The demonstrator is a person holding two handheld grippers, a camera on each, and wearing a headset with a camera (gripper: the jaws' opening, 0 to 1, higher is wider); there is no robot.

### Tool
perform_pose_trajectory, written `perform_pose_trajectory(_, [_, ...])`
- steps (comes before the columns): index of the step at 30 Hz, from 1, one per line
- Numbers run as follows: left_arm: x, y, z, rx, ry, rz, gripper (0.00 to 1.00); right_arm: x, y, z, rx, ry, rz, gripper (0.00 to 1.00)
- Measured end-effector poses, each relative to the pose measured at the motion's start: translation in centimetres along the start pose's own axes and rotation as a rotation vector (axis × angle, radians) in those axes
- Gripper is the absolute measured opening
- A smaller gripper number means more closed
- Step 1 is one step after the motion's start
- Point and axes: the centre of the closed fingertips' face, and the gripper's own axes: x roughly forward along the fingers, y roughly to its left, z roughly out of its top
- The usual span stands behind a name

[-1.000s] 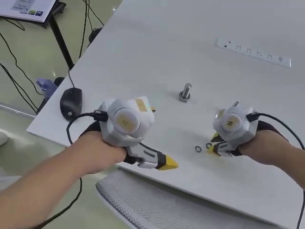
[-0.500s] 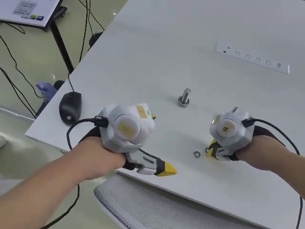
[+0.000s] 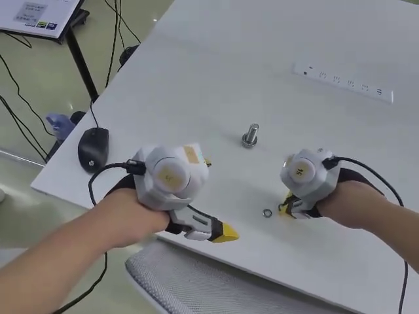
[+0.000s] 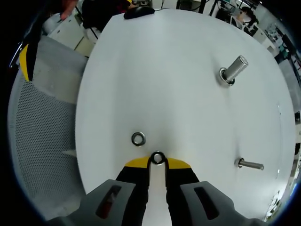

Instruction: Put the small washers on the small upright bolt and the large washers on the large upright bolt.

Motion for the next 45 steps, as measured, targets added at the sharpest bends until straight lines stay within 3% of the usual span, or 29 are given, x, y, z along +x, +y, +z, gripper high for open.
perform_pose_trajectory(11, [0.1,-0.1,-0.3,-0.010,0.008,-0.004,0.83,-0.3,-0.1,-0.3,0.023,-0.013,0.006,0.13])
perform_pose_trajectory(19, [0.2,-0.1,0.0,-0.010,-0.005,-0.004,0.83,-2.2,-1.4,-1.3,0.044,-0.014,-0.015,0.13])
perform_pose_trajectory(27, [0.3,0.6,0.4,-0.017,-0.018,0.006,0.85,-5.7,-3.7,-2.7,0.061,0.000,-0.049,0.13])
perform_pose_trajectory(36, [0.8,0.6,0.5,-0.013,-0.008,0.000,0.84,-8.0,-6.1,-3.4,0.061,0.020,-0.074,0.13])
perform_pose_trajectory(44, [0.9,0.8,0.4,-0.028,-0.011,0.006,0.84,-9.5,-8.9,-2.4,0.059,0.007,-0.100,0.13])
perform_pose_trajectory(45, [0.9,0.9,0.4,-0.033,-0.014,0.006,0.85,-9.2,-10.2,-2.2,0.058,0.005,-0.102,0.13])
